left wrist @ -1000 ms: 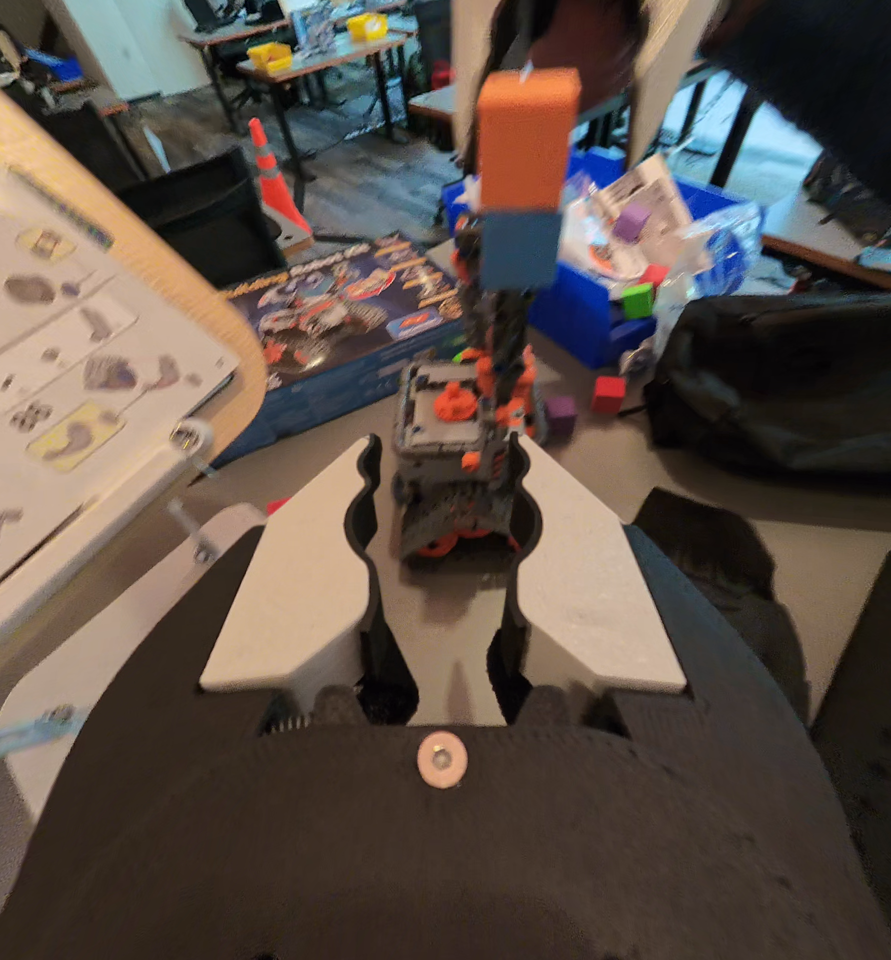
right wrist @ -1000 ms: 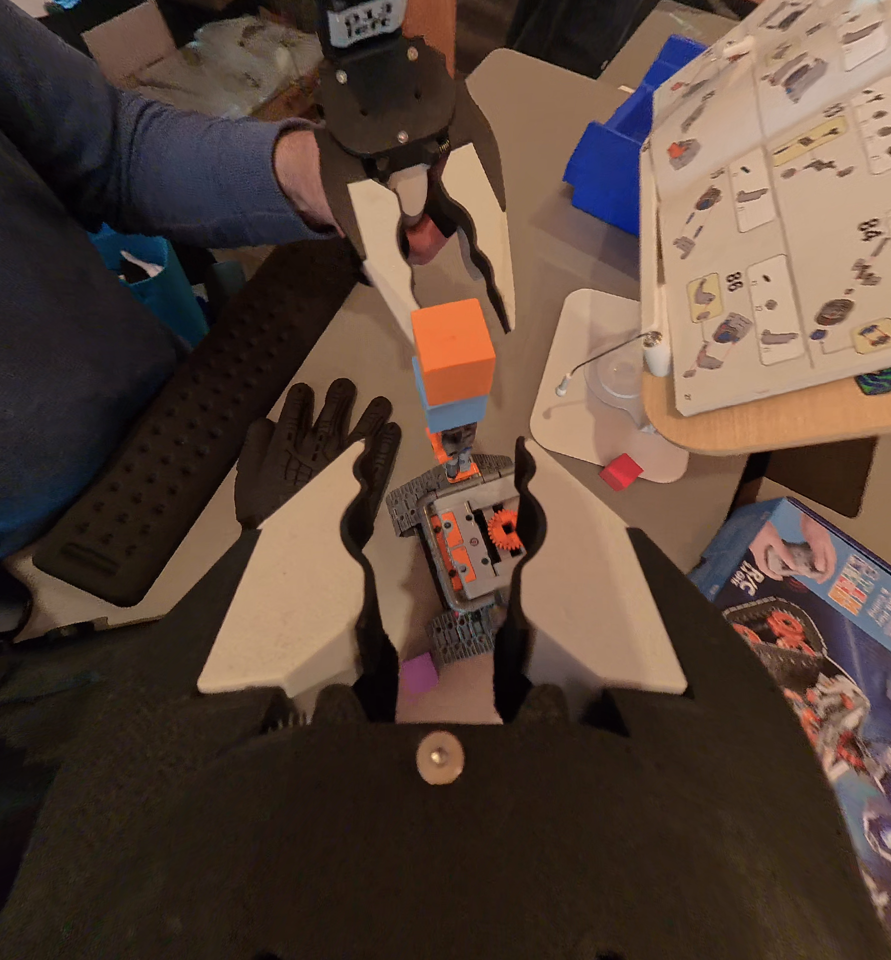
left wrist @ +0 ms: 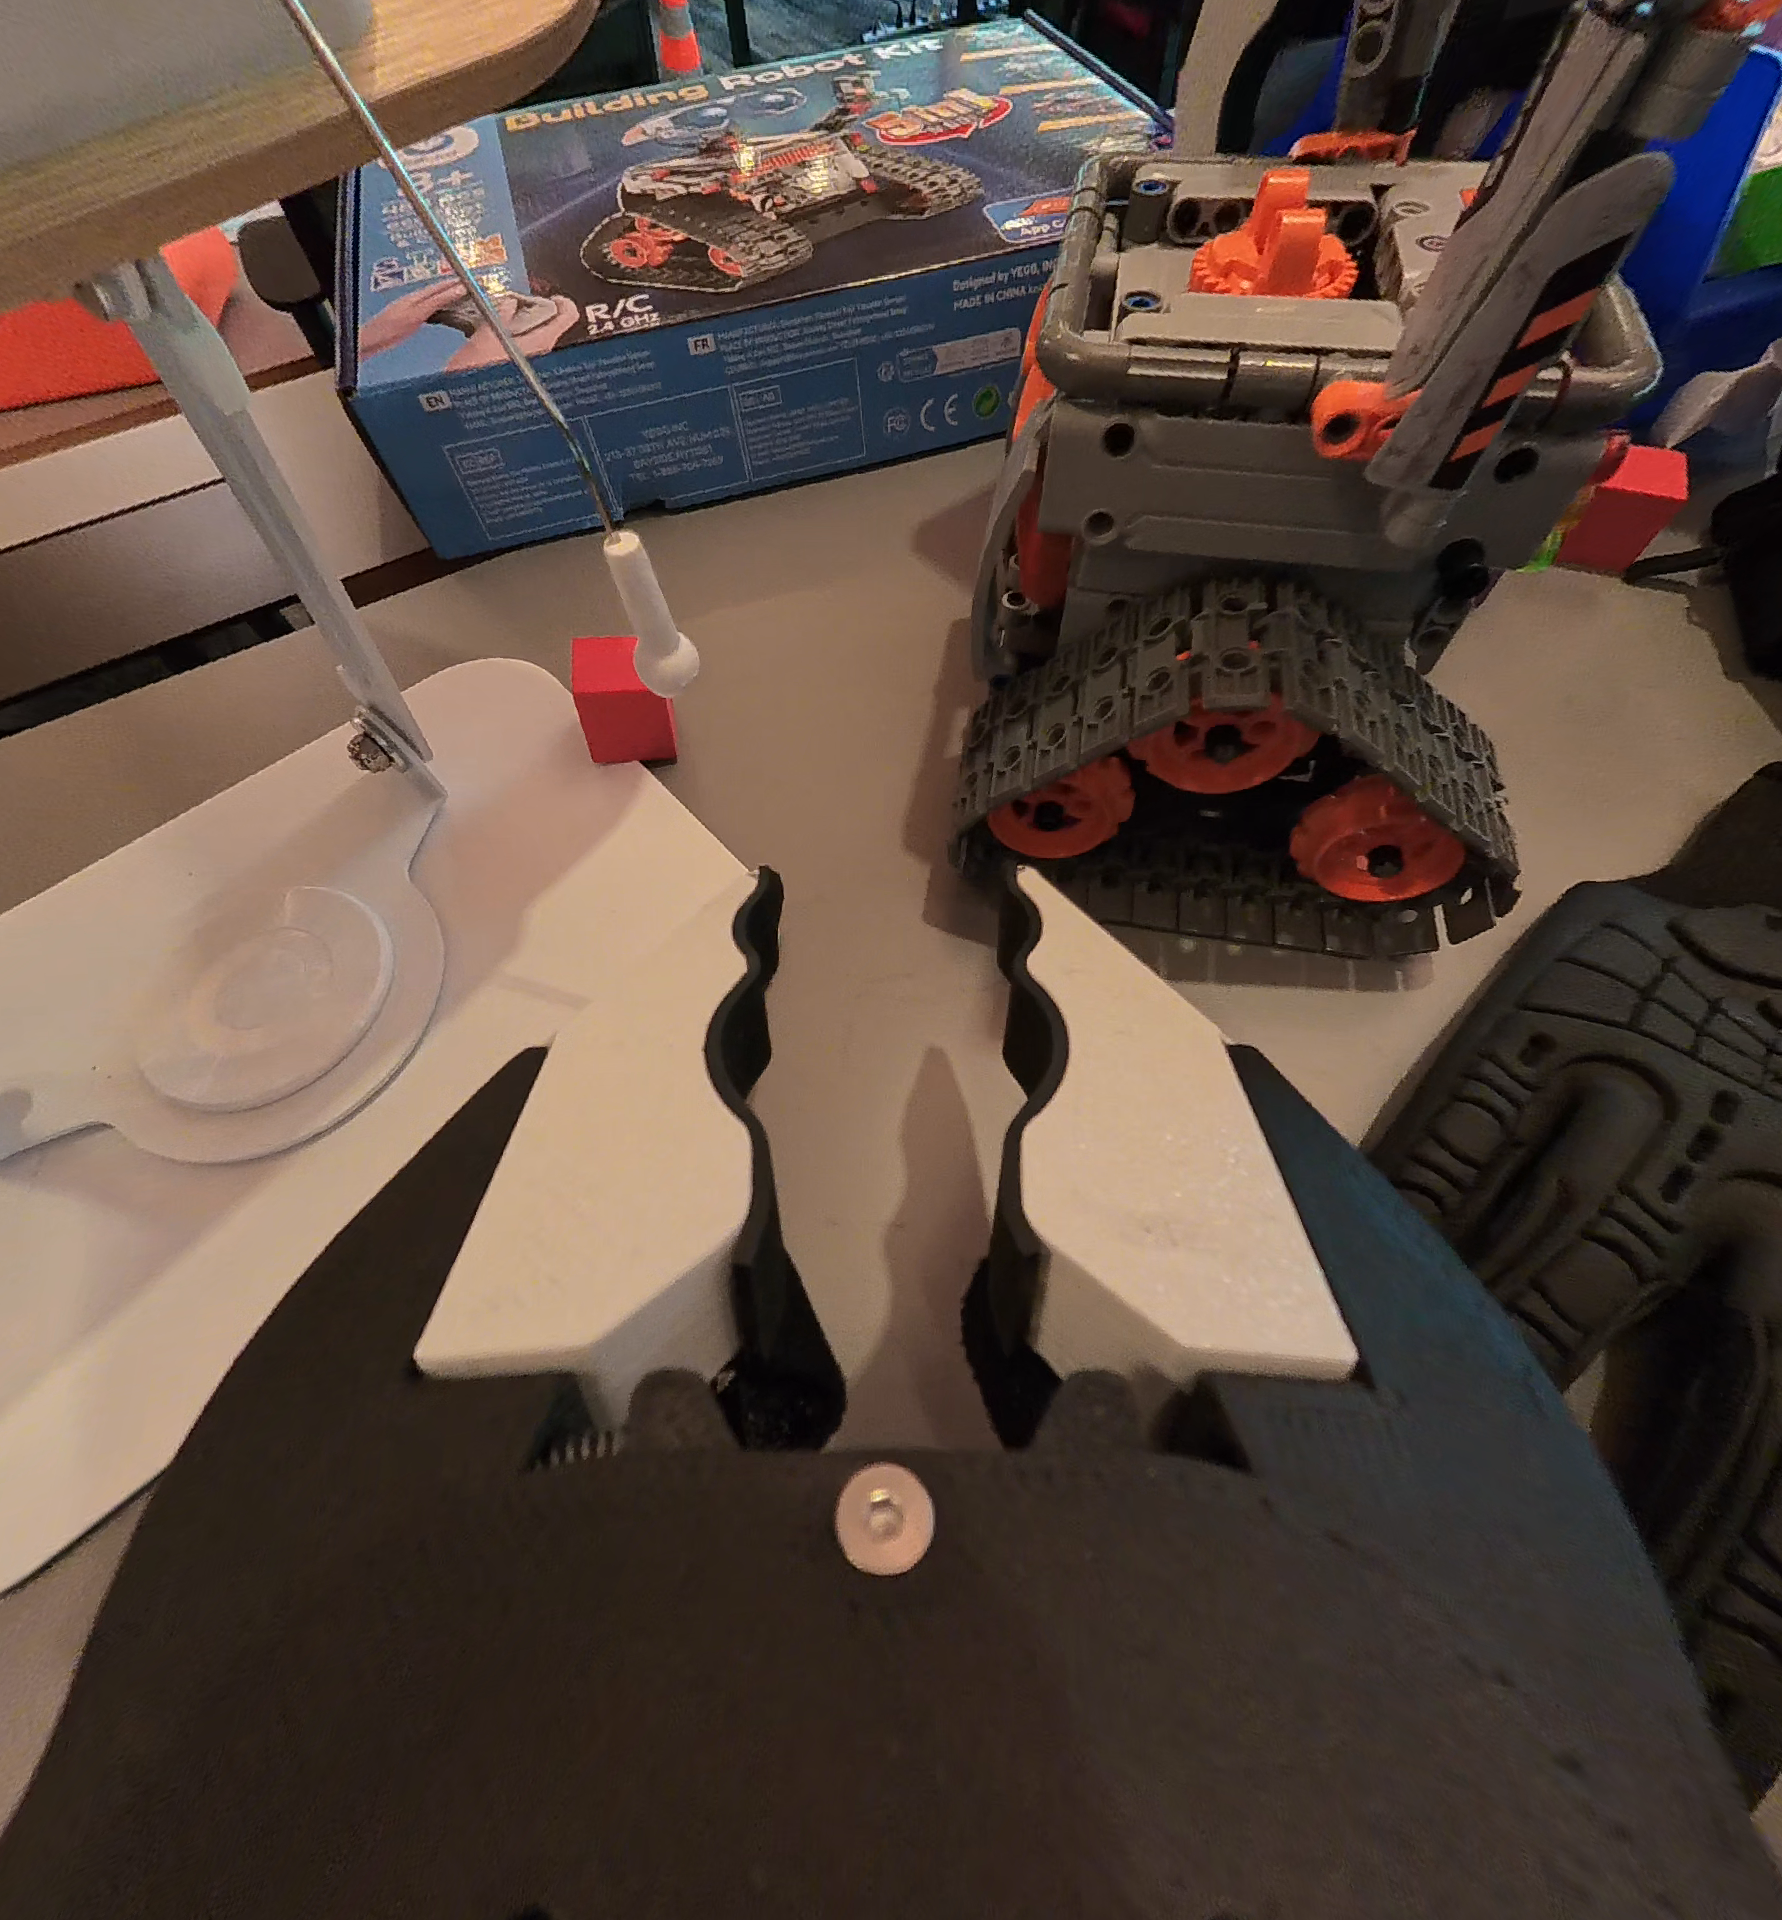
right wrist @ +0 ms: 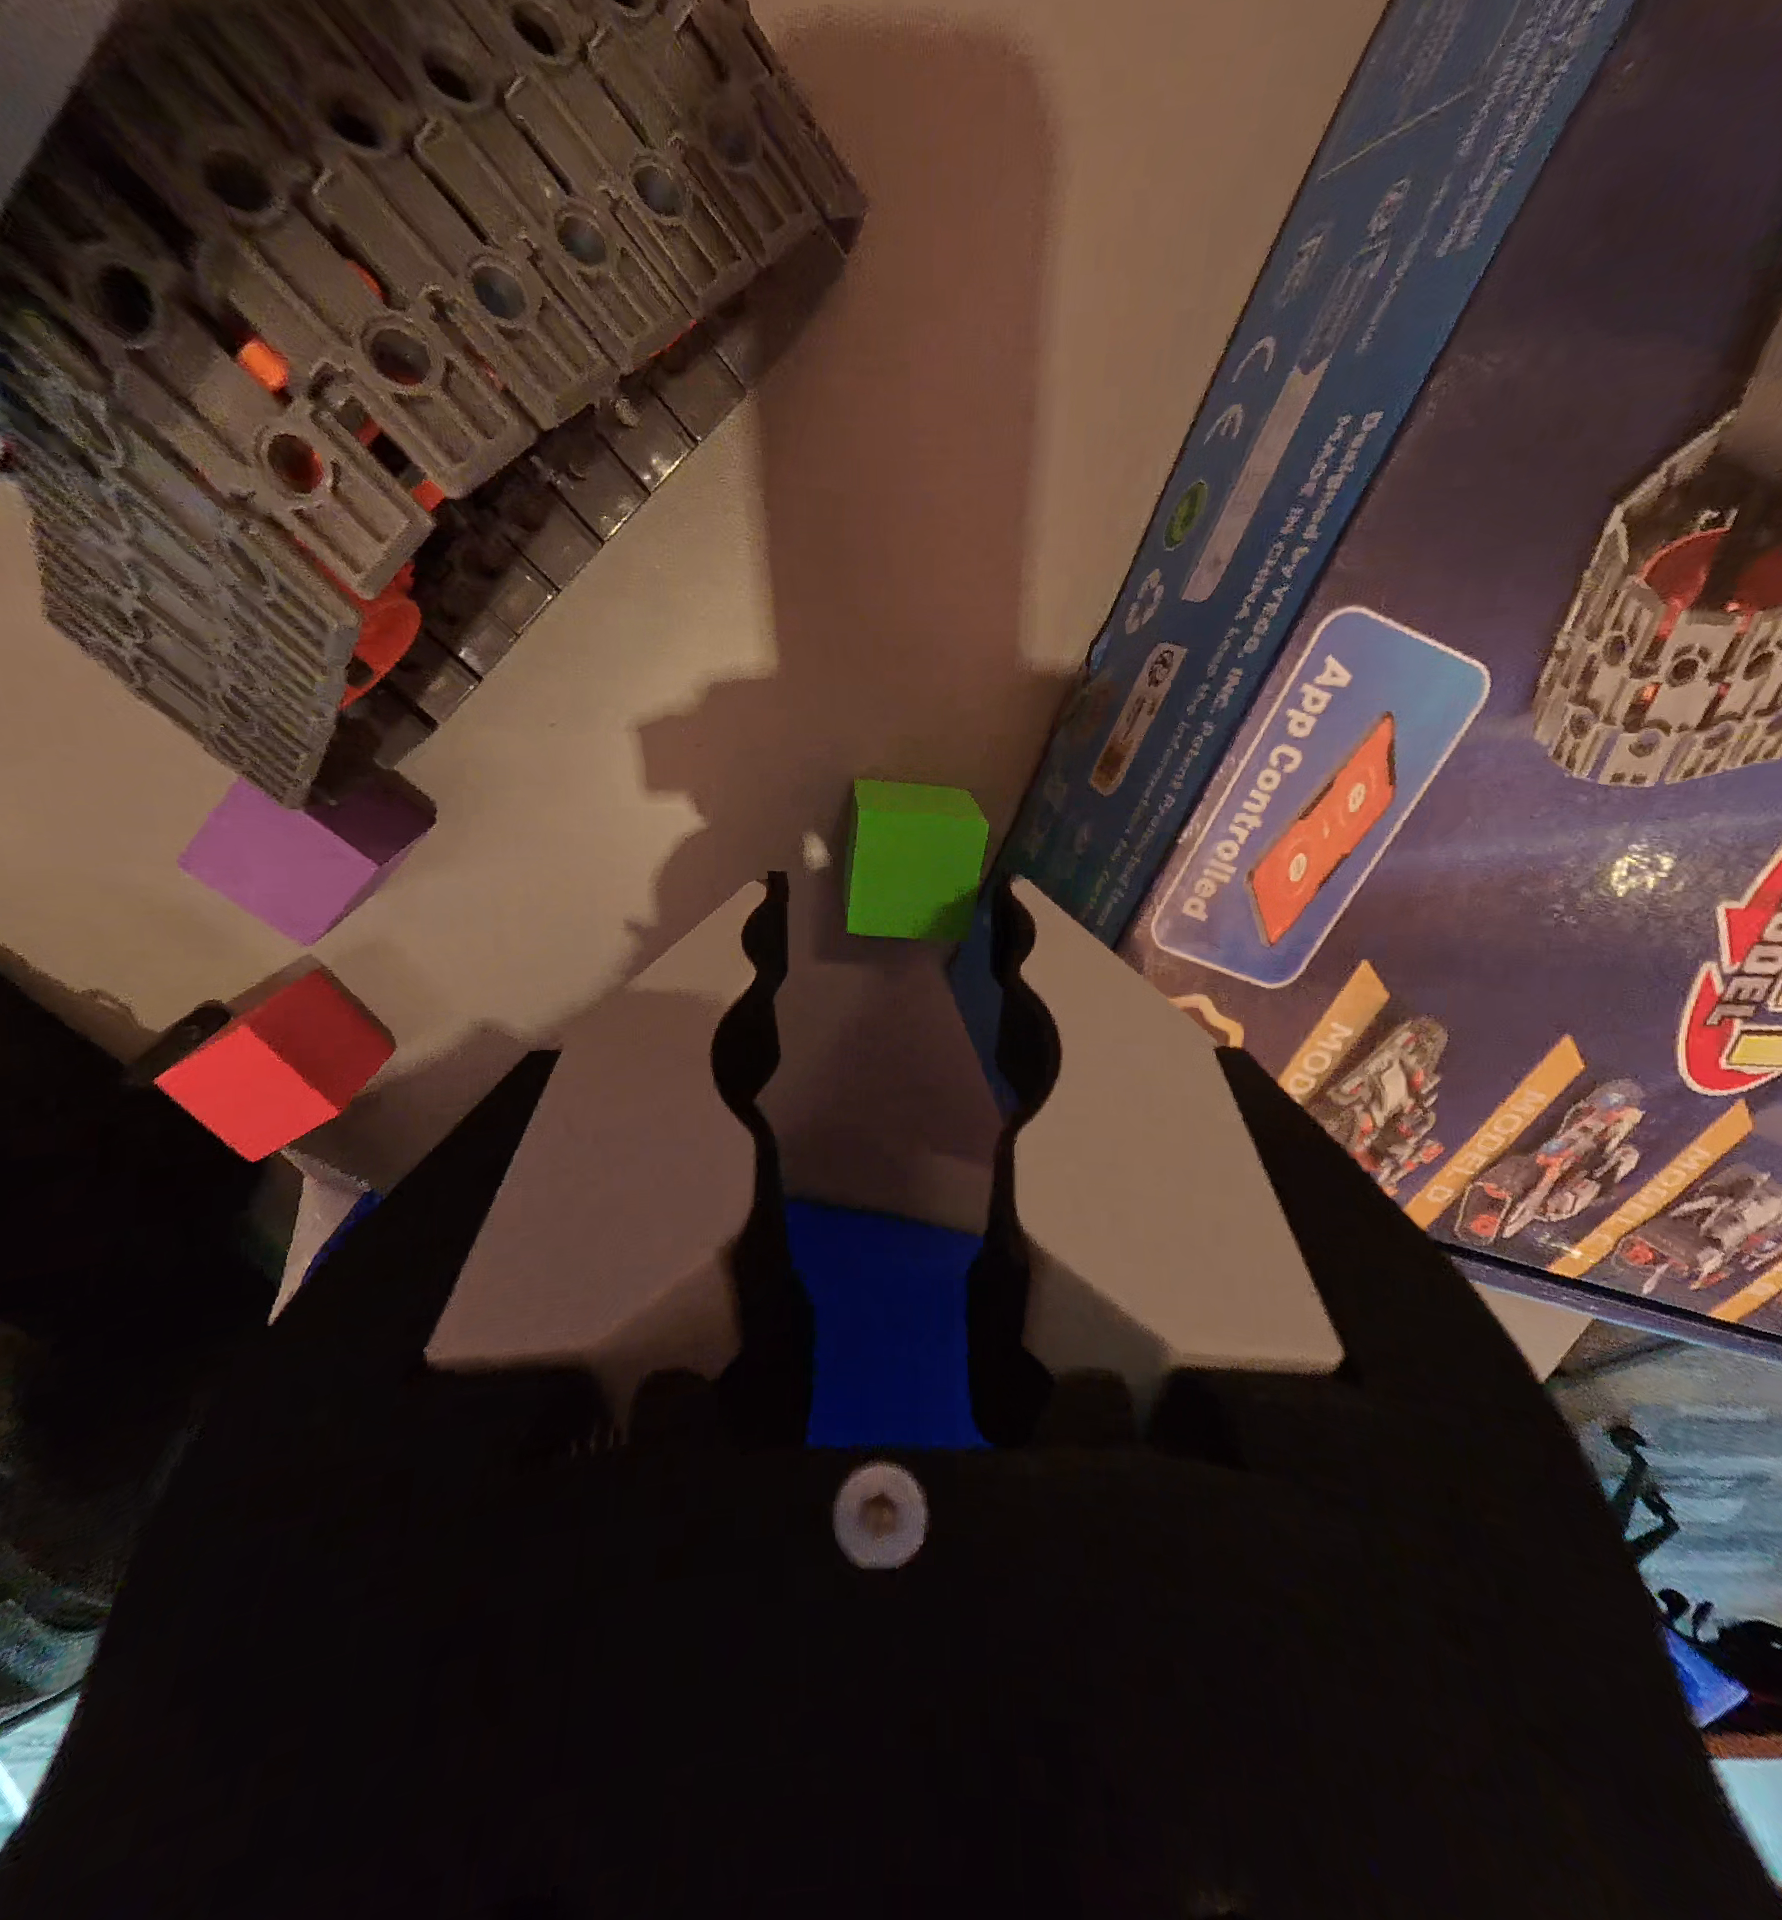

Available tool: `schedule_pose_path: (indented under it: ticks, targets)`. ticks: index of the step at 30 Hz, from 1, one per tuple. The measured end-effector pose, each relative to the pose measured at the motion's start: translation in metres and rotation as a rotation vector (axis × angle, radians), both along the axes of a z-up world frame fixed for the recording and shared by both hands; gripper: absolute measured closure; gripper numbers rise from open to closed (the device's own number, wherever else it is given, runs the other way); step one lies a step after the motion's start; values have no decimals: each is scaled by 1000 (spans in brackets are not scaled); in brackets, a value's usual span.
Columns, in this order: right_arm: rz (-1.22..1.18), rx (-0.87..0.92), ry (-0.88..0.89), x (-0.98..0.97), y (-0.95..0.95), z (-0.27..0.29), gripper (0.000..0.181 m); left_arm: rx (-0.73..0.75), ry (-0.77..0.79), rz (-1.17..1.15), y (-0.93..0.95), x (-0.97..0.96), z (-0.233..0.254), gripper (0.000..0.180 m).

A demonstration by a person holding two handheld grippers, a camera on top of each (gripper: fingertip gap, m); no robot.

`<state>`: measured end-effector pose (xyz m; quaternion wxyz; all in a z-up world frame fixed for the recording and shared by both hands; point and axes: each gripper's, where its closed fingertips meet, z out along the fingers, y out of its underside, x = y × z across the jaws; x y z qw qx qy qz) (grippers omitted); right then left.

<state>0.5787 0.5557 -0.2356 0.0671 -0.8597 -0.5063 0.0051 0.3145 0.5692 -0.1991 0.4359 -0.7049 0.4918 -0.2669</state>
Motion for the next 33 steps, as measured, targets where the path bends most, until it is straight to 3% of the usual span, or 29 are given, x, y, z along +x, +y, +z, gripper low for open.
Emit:
schedule_pose_path:
  ticks: [7,14,21,28,33]
  targets:
    - [24,4,-119,6,3,-15,150,11,22,-14,-1,3,-4,140]
    - [-6,8,13,0,-1,7,156,13,21,-4,4,-1,-7,142]
    - [34,141,141,-1,-15,113,156,-5,3,-9,4,2,-7,143]
    - [364,254,227,-87,-52,253,155,-26,-12,-5,5,2,-9,143]
    - [552,204,216,-154,-70,294,155,-51,-37,7,8,-2,-10,143]
